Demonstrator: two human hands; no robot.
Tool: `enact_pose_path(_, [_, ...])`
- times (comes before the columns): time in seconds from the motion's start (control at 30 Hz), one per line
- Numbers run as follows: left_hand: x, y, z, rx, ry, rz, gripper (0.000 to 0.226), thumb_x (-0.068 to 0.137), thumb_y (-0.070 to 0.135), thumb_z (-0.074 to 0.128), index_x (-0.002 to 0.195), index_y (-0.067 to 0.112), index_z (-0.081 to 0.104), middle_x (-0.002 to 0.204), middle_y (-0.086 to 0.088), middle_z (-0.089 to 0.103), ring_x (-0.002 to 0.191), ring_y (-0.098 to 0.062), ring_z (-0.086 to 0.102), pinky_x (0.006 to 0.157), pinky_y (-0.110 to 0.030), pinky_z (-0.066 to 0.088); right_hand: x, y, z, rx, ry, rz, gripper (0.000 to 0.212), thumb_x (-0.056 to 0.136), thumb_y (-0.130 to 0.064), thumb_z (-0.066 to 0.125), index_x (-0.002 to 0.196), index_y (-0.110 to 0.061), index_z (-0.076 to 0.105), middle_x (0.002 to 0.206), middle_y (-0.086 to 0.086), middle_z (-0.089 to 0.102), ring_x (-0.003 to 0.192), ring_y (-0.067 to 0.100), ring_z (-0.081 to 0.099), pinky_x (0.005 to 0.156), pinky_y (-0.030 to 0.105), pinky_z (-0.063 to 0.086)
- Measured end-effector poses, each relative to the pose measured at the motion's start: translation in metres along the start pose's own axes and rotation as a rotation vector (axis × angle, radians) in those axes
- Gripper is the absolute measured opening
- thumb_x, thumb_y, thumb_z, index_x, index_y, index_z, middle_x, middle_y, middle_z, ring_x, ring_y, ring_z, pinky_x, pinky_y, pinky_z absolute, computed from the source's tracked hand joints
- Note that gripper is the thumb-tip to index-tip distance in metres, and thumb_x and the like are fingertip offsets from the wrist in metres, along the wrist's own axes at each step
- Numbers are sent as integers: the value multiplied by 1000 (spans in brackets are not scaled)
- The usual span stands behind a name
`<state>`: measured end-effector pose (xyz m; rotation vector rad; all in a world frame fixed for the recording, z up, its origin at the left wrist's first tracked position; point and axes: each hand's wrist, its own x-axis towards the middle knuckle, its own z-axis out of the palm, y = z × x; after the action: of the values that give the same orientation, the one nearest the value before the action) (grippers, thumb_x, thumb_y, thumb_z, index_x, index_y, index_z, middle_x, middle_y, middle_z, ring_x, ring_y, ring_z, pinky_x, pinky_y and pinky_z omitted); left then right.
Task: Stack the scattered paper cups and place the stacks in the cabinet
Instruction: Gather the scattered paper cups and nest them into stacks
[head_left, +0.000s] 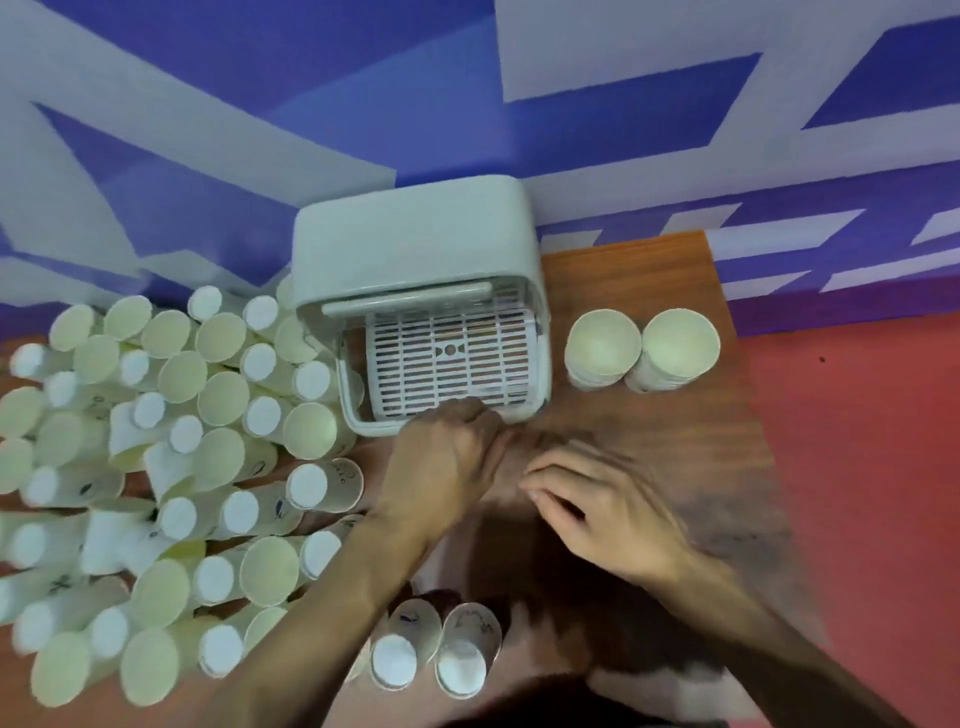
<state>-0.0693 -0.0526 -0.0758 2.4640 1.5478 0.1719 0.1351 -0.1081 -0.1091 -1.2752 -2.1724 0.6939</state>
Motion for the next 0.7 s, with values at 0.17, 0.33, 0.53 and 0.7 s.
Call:
enact_pose_path(0.17, [-91, -48, -10, 20, -33, -163, 14, 91, 29, 57, 84, 23, 68, 84, 3, 65, 71, -24, 61, 53, -39, 49, 9, -48, 49, 63, -185, 15, 13, 98, -29, 59, 103, -27, 71, 108, -19, 65, 100, 7, 59, 83, 32, 53])
enact_pose_path(0.33, [-181, -80, -22, -8, -22, -478, 7, 83, 26, 72, 88, 26, 69, 93, 7, 69, 71, -23, 65, 49, -36, 50, 29, -77, 81, 12, -352, -35, 26, 96, -35, 48, 113, -29, 67, 114, -20, 62, 105, 11, 59, 86, 39, 54])
enact_pose_path(0.53, [-245, -86, -16, -37, -96, -586, 20, 91, 40, 49, 93, 28, 66, 91, 11, 64, 76, -15, 61, 55, -35, 50, 61, -113, 120, -107, -419, -188, 40, 91, -20, 62, 131, -26, 59, 139, -14, 51, 120, 12, 58, 84, 34, 58])
enact_pose_path(0.7, [-256, -75, -7, -50, -302, -407, 18, 68, 35, 64, 83, 25, 65, 82, 7, 62, 63, -18, 60, 54, -28, 42, 75, -123, 166, -253, -538, -323, 64, 83, -29, 77, 141, -21, 52, 150, -5, 48, 121, 13, 60, 85, 30, 56])
